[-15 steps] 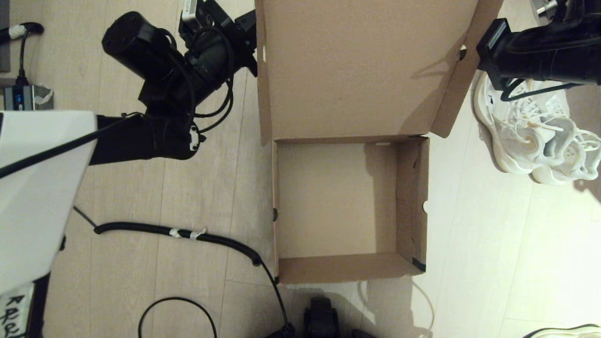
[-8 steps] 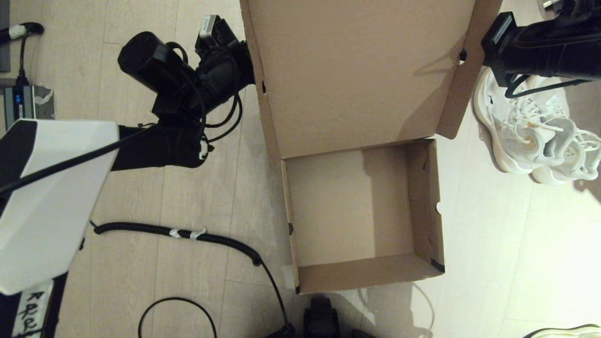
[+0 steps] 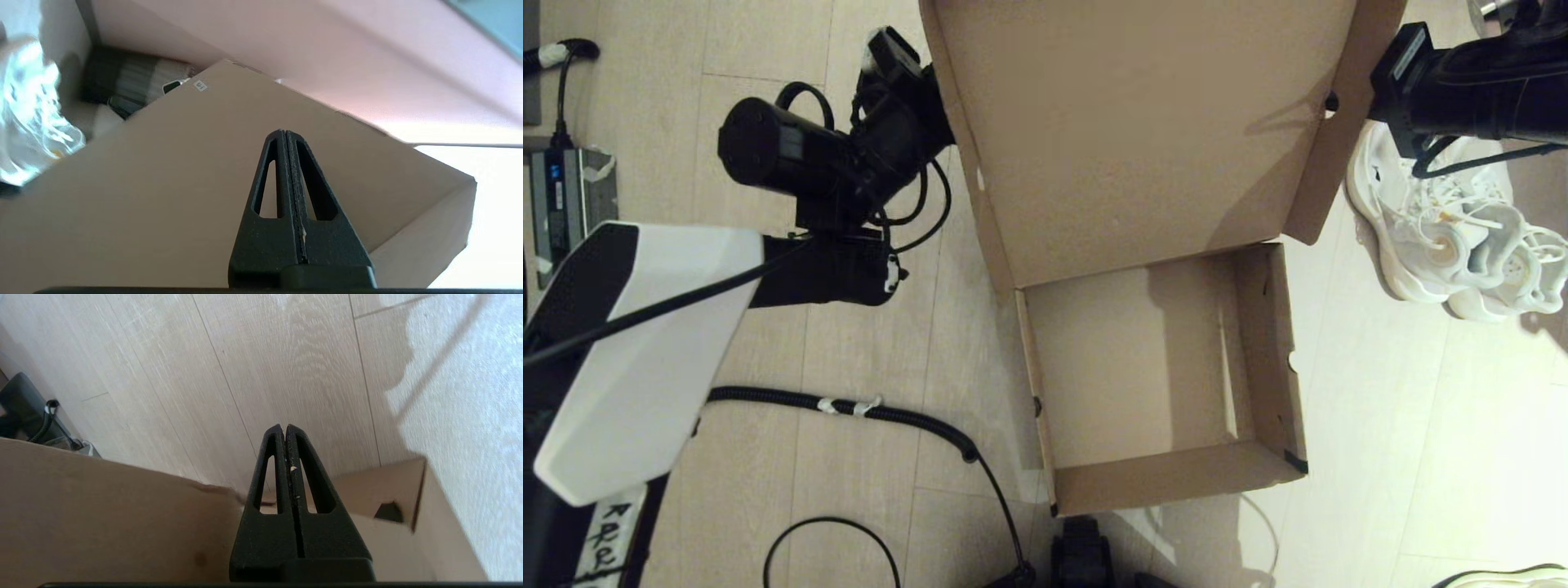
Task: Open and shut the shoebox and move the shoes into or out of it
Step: Close the shoe box
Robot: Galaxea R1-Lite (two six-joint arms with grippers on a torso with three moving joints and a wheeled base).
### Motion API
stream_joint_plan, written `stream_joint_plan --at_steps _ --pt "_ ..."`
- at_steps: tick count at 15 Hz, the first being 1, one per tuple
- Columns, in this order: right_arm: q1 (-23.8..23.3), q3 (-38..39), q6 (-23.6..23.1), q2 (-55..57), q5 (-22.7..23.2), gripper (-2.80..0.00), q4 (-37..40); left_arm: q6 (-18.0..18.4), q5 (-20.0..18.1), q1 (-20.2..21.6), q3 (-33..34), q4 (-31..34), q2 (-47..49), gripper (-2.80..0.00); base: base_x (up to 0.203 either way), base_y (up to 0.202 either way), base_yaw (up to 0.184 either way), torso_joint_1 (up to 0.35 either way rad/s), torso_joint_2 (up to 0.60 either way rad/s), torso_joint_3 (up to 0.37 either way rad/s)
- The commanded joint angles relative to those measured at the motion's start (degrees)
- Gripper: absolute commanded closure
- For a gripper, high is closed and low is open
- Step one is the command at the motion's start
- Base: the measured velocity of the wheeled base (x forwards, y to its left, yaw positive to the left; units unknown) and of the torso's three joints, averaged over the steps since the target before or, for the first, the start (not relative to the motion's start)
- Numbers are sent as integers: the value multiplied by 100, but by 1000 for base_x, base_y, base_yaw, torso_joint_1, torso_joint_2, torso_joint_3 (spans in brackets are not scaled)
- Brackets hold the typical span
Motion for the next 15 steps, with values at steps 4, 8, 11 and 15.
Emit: stream_joint_plan --at_steps 4,8,11,15 --pt "-5 414 12 -464 -28 0 -6 -256 -25 -155 1 -71 101 0 0 0 0 0 0 0" --pt "-32 644 -3 -782 -53 0 2 -264 -25 -450 1 -71 51 0 0 0 0 0 0 0" --pt "-154 953 -51 -1218 -64 0 2 -305 -25 -648 1 -71 -62 0 0 0 0 0 0 0" --pt "-221 1319 -58 -2154 -64 0 6 -377 -27 -953 6 -71 -245 0 0 0 0 0 0 0"
